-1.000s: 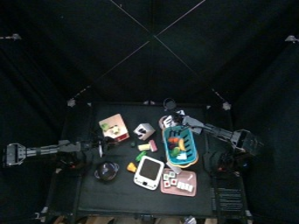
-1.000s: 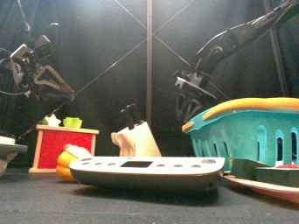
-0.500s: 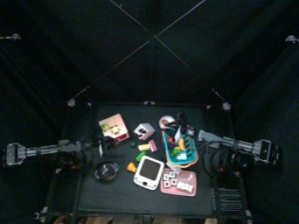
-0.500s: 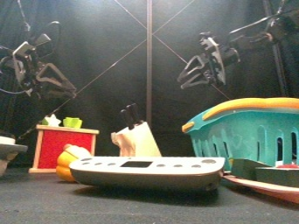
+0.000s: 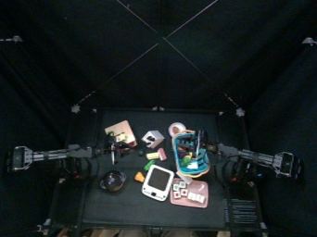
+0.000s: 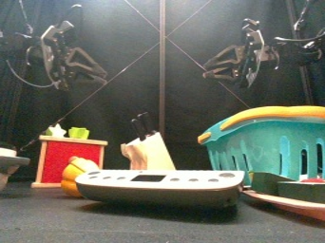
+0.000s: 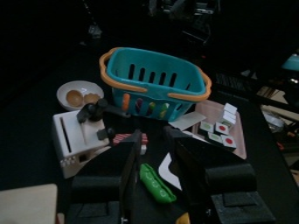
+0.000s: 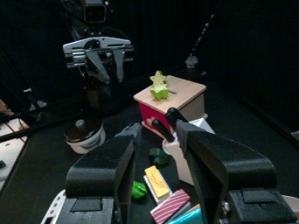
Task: Grab pairing knife
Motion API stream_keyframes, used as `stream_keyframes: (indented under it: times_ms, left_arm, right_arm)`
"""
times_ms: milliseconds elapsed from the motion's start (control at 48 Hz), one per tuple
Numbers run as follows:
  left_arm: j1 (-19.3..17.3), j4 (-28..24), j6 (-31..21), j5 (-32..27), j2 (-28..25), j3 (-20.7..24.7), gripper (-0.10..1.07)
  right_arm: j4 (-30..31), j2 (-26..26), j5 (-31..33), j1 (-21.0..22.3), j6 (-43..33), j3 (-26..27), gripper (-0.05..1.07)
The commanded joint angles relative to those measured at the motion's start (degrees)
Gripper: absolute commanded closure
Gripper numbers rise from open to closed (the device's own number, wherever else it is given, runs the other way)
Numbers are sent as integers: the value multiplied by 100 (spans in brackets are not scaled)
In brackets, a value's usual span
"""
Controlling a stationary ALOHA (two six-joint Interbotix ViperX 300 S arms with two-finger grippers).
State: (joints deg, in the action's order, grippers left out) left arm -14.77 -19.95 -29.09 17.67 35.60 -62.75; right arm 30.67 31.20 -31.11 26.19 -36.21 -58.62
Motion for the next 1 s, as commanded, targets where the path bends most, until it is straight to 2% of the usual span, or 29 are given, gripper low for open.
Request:
stream_keyframes:
  times_ms: [0, 104, 271, 375, 583, 708, 875, 979]
  left_arm:
    - [105, 62, -9, -176, -369, 475, 21]
    - [132, 149, -9, -896, -642, 905, 17]
    - [281, 132, -26, -3173, -694, 2013, 16]
    - [457, -79, -105, -4017, -747, 2461, 16]
    - [703, -220, -668, -3938, -1415, 2285, 16]
    - [791, -650, -896, -3981, -1775, 2408, 16]
    - [861, -1195, -1230, -4307, -1907, 2496, 16]
    - [879, -1468, -1687, -4500, -1934, 2487, 16]
  right_arm:
    - [18, 35, -53, 18, 0, -44, 25]
    - [53, 79, -44, 44, 0, -70, 25]
    - [53, 105, -44, 44, -9, -211, 25]
    - [62, 123, -44, 62, -9, -264, 25]
    - [62, 149, -44, 70, -18, -308, 25]
    - [53, 149, -44, 70, -26, -334, 25]
    - [62, 149, -35, 62, -26, -387, 25]
    - [26, 149, -44, 70, -26, -413, 25]
